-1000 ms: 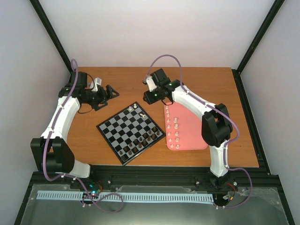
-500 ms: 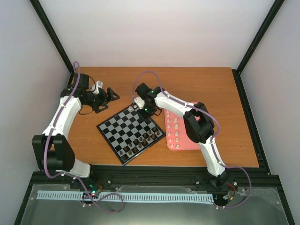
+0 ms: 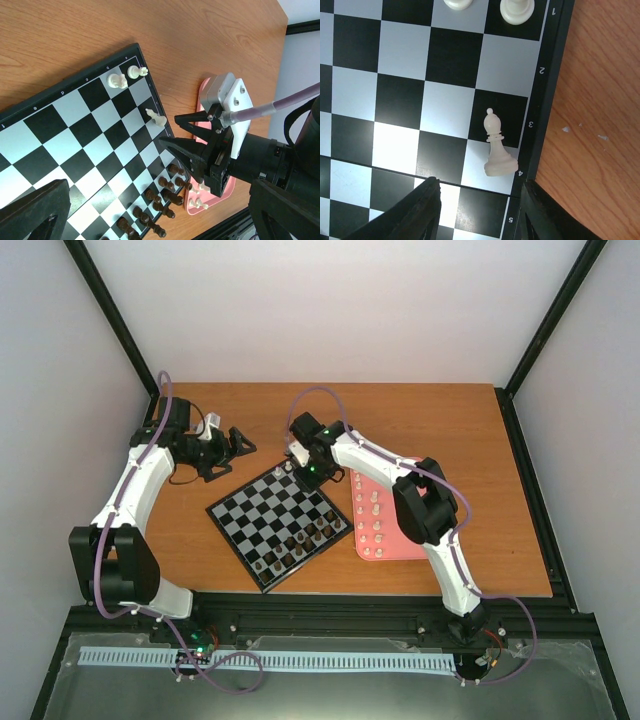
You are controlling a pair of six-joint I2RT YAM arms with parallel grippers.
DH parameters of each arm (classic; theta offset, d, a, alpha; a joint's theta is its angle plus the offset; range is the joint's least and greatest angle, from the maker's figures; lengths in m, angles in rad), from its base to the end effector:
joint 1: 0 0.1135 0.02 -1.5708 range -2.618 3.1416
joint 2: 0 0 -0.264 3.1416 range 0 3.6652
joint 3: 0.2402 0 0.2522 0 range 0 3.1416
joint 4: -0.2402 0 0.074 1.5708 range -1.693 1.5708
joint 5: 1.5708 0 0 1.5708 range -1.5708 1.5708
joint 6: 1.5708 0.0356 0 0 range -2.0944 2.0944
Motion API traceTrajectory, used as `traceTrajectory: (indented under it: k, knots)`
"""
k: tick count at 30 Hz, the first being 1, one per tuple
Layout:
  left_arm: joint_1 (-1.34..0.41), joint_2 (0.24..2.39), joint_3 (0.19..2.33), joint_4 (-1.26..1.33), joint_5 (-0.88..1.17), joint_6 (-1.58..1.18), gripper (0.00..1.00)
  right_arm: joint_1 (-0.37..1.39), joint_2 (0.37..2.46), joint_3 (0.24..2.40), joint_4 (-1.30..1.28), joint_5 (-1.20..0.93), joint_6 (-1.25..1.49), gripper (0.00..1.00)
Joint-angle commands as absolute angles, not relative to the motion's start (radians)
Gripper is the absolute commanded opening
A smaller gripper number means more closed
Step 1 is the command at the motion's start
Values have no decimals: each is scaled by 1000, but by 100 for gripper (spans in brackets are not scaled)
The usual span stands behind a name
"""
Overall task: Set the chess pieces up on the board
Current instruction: Pick up the chess piece from the chessboard.
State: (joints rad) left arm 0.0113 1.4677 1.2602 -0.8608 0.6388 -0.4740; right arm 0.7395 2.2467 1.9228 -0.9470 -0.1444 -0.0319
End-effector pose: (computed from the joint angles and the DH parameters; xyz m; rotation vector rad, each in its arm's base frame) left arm 0.2945 -0.0179 0.2944 -0.4148 2.6040 -1.0004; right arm 0.3429 0.3197 0.1940 -1.1165 2.6658 0.3473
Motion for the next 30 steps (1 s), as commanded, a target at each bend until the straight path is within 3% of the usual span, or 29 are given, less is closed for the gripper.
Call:
traceTrajectory:
  k: [1,30]
  knots:
    - [17,1468,1270,-859,655,-454,99,724,2230,1933,-943,-149,-32,46]
    - [17,1476,1274,-872,657,-441,99,698,2311,1933,-887,-226,-29,43]
